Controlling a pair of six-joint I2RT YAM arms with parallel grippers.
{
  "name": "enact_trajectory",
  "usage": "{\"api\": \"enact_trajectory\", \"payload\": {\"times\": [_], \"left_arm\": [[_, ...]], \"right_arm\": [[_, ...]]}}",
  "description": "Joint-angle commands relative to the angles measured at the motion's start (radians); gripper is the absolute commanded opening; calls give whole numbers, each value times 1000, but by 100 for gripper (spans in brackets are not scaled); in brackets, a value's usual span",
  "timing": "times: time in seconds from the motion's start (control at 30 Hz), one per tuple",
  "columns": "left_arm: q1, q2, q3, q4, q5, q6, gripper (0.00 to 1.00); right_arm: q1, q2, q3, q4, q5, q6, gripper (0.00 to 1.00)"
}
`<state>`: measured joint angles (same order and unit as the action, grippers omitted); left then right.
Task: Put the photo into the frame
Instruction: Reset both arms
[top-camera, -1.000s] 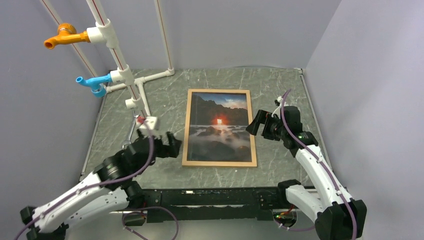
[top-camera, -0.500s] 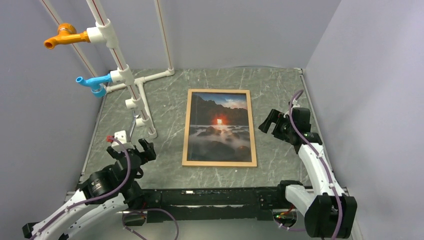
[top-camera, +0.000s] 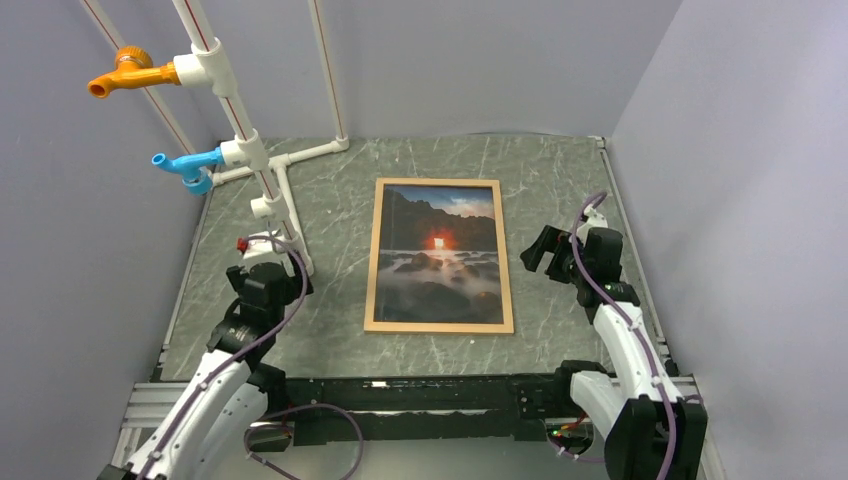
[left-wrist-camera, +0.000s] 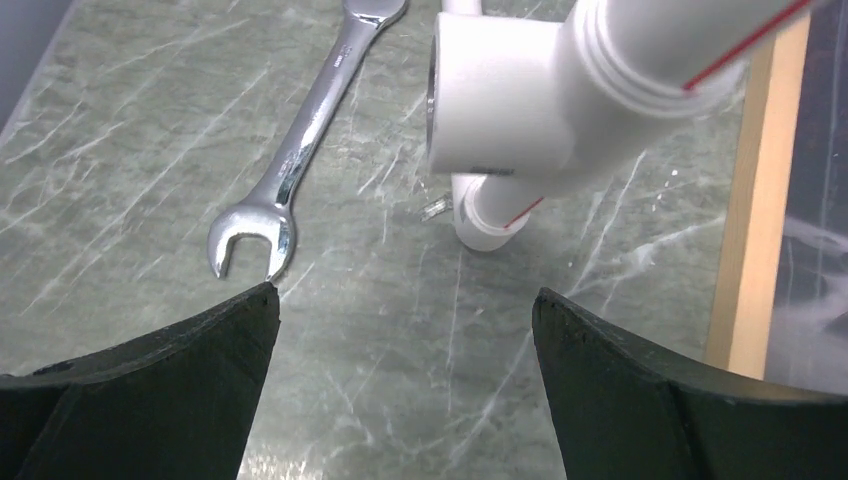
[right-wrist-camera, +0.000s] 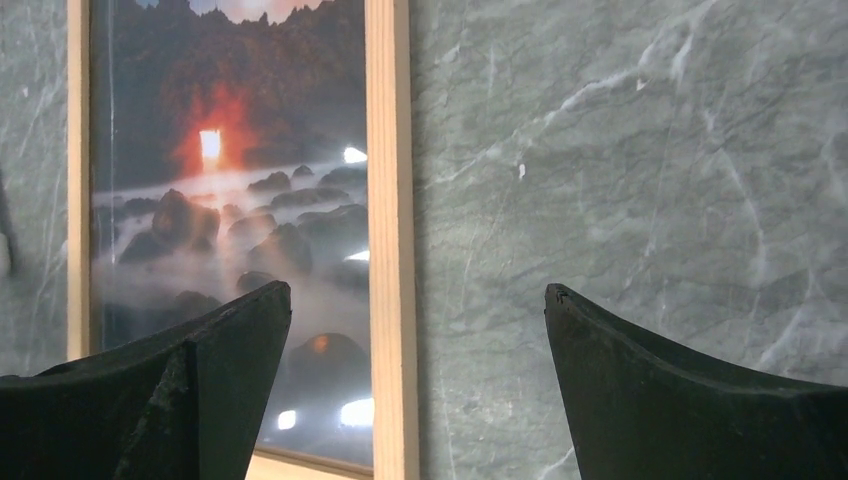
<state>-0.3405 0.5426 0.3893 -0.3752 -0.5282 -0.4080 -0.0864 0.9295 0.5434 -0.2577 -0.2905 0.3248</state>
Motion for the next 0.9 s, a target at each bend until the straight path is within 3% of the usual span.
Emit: {"api": "enact_trajectory", "payload": {"times": [0.0, 0.3, 0.43, 0.57, 0.63, 0.87], "left_arm": [[108, 93, -13, 277, 214, 149, 99], [243, 209, -129, 694, 328, 328, 99], [308, 254, -246, 997, 396, 349, 99], [381, 417, -289, 1239, 477, 336, 99], [410, 505, -278, 1314, 495, 328, 100], [453, 597, -196, 1284, 584, 379, 99]], "right_arm": [[-6, -74, -62, 157, 62, -68, 100], [-6, -146, -191, 348, 207, -126, 99], [-5, -185, -317, 592, 272, -164, 99], [-6, -126, -401, 815, 325, -207, 98], [-7, -54, -402, 878, 337, -223, 98], [-11, 228, -347, 1088, 403, -234, 97]]}}
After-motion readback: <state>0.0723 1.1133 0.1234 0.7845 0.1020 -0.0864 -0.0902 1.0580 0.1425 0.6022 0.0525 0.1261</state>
